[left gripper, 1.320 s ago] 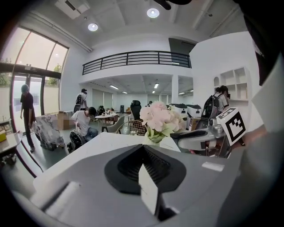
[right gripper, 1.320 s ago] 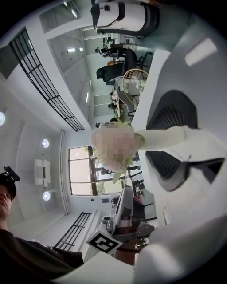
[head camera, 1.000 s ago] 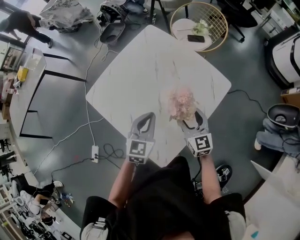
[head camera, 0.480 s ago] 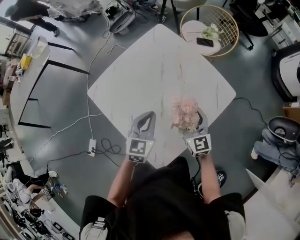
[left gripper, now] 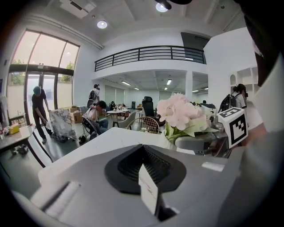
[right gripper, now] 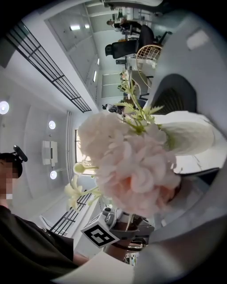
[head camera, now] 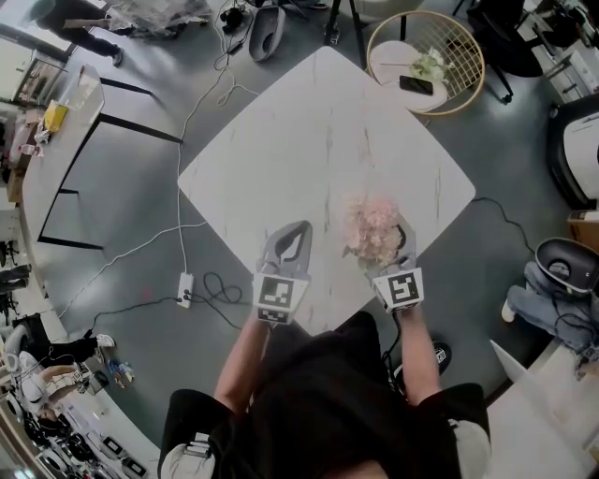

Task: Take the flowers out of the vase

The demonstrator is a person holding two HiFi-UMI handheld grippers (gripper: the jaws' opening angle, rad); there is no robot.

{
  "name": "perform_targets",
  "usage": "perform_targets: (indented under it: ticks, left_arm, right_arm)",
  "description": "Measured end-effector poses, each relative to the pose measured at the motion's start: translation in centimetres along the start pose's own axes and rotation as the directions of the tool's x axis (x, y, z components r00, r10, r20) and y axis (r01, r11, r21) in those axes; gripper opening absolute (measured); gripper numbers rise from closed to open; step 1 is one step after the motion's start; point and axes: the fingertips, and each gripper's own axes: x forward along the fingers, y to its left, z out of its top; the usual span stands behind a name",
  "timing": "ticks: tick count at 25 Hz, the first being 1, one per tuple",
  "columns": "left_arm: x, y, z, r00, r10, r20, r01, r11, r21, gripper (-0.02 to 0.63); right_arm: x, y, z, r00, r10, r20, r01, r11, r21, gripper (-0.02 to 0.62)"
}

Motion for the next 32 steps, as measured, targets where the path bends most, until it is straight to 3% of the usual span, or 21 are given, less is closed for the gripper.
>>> perform_targets:
  ticks: [9, 19, 32]
  left_arm:
    - [-0.1, -0.3, 0.0, 1.0, -0.005, 0.002, 0.005, 1.0, 0.002, 0.008]
    - [-1.5, 0.0, 0.1, 1.0, 0.006, 0.017, -0.006, 1.0, -0.004, 0.008]
    - [-3.5, 0.5, 0.2, 0.999, 0.019, 0.037, -0.019, 1.0, -0.007, 0.008]
  right_arm:
    - [-0.3, -0.5, -0.3, 1.0, -0.014, -0.015, 0.015, 1.0, 0.023, 0.314]
    - [-0.9, -0.4, -0.6, 0.998, -0.009, -0.055, 0.01, 0.999, 0.032, 0.179]
    - [-1.2, -0.4, 1.0, 0.998, -0.036, -0.042, 0.037, 0.999, 0.027, 0.141]
